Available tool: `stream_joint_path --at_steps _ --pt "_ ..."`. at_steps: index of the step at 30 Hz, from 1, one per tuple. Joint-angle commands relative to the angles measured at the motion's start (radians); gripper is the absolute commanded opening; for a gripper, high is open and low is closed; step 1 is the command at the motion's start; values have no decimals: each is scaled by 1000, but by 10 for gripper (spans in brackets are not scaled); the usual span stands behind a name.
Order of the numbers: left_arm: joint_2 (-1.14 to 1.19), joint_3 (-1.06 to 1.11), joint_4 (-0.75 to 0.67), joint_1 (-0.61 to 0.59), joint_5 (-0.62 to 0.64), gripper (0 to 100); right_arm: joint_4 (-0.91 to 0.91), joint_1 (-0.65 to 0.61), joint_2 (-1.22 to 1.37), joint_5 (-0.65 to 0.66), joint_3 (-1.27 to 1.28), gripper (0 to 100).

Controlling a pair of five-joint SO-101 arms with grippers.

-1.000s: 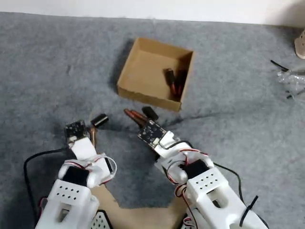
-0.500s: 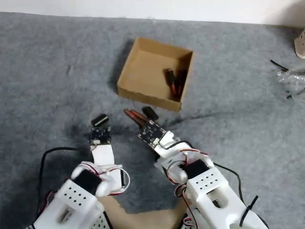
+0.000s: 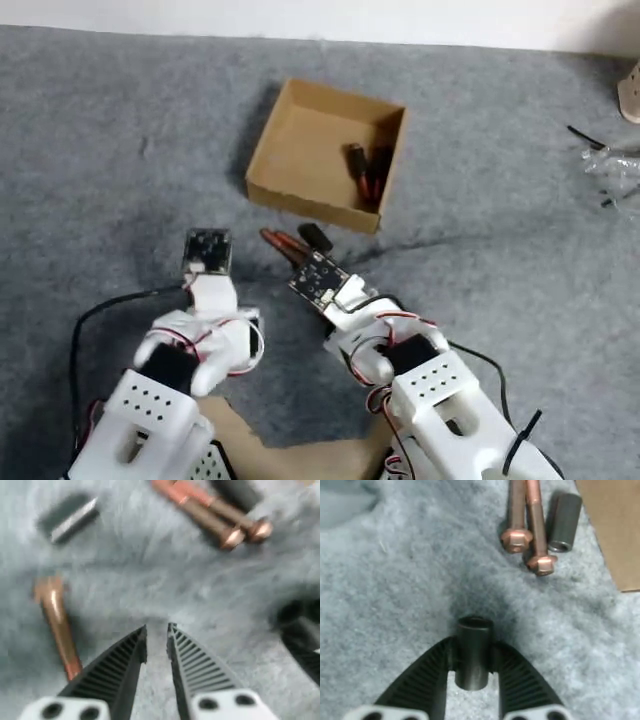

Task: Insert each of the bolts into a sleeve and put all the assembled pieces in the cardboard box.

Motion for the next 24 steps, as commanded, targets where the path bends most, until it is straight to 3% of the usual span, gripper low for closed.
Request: stream_joint_path --at_steps 1,10,19,24 --pt "-13 -136 48 -73 -34 91 -31 -18 -22 14 -16 5" --pt "-13 -282 336 -306 -41 91 -31 -18 -22 14 -16 5" --pt "-12 -188 331 -351 -103 93 -31 -18 -22 14 -16 5" --pt "-4 -113 256 -351 -103 211 -31 -18 -22 14 -16 5"
